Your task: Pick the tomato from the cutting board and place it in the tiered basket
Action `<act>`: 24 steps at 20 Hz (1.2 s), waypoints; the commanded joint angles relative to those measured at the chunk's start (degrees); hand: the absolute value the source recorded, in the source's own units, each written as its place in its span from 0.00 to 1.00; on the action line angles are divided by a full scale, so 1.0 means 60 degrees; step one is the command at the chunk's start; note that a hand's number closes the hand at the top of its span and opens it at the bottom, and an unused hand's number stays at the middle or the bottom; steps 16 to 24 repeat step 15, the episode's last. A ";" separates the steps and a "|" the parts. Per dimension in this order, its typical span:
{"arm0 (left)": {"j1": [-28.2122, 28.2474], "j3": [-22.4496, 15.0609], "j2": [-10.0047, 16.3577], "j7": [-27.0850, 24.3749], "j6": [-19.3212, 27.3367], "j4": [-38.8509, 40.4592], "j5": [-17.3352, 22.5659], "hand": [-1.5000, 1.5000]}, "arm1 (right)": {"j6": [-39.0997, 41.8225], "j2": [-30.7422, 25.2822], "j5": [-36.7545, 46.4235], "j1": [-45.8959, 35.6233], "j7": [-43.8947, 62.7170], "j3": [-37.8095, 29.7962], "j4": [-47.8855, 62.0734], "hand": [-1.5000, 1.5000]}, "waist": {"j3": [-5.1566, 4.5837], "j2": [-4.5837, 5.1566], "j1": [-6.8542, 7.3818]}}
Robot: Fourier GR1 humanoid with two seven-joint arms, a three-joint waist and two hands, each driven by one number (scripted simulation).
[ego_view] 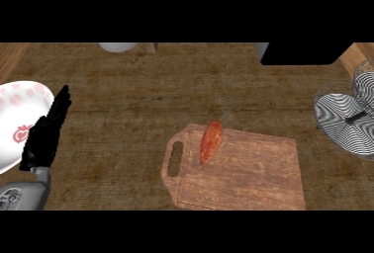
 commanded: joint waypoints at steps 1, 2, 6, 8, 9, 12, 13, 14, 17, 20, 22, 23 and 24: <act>-0.0085 0.0032 0.0041 0.0166 -0.0045 0.0033 -0.0052 0.50 | 0.0627 0.0563 0.0467 -0.0045 0.1930 -0.0138 -0.1716 0.00 | 0.0012 -0.0036 -0.0106; 0.0123 -0.0131 -0.0260 0.0028 0.0274 -0.0008 -0.0234 0.50 | 0.0858 0.0674 0.0202 0.0339 0.1674 -0.0419 -0.2355 0.00 | 0.0012 -0.0098 -0.0270; 0.0077 0.0255 0.0191 0.0338 -0.0062 -0.0154 0.0053 0.50 | 0.1602 0.2206 0.0645 0.0675 0.2065 -0.0406 -0.4586 0.00 | 0.0007 -0.0187 -0.0281; 0.0154 0.0152 -0.0005 0.0123 0.0114 -0.0101 -0.0100 0.50 | 0.1829 0.2679 0.0592 0.1147 0.1837 -0.0528 -0.5933 0.00 | 0.0014 -0.0129 -0.0303; -0.0106 0.0363 0.0183 0.0266 -0.0153 0.0183 0.0138 0.50 | 0.2068 0.3240 0.0662 0.1548 0.1631 -0.0377 -0.6647 0.00 | 0.0008 -0.0147 -0.0448; 0.0190 0.0280 -0.0003 -0.0274 -0.0072 0.0369 0.0036 0.50 | 0.2547 0.3924 0.0768 0.2190 0.1530 0.0186 -0.8696 0.00 | -0.0003 -0.0116 -0.0348; 0.0466 0.0159 0.0005 -0.0240 -0.0106 -0.0109 0.0006 0.50 | 0.2257 0.3938 0.0600 0.3101 0.1626 0.0475 -0.9181 0.00 | 0.0018 -0.0110 -0.0157; 0.0429 0.0154 -0.0067 -0.0316 0.0035 0.0056 -0.0110 0.50 | 0.2651 0.3949 0.0587 0.3366 0.1605 0.0785 -0.9861 0.00 | 0.0014 -0.0095 -0.0178; 0.0052 0.0375 0.0221 0.0039 -0.0230 0.0026 0.0104 0.50 | 0.3106 0.3958 0.0637 0.3306 0.1724 0.1061 -1.0462 0.00 | 0.0013 -0.0091 -0.0169; 0.0052 0.0375 0.0221 0.0039 -0.0230 0.0026 0.0104 0.50 | 0.3106 0.3958 0.0637 0.3306 0.1724 0.1061 -1.0462 0.00 | 0.0013 -0.0091 -0.0169; 0.0052 0.0375 0.0221 0.0039 -0.0230 0.0026 0.0104 0.50 | 0.3106 0.3958 0.0637 0.3306 0.1724 0.1061 -1.0462 0.00 | 0.0013 -0.0091 -0.0169; 0.0052 0.0375 0.0221 0.0039 -0.0230 0.0026 0.0104 0.50 | 0.3106 0.3958 0.0637 0.3306 0.1724 0.1061 -1.0462 0.00 | 0.0013 -0.0091 -0.0169; 0.0052 0.0375 0.0221 0.0039 -0.0230 0.0026 0.0104 0.50 | 0.3106 0.3958 0.0637 0.3306 0.1724 0.1061 -1.0462 0.00 | 0.0013 -0.0091 -0.0169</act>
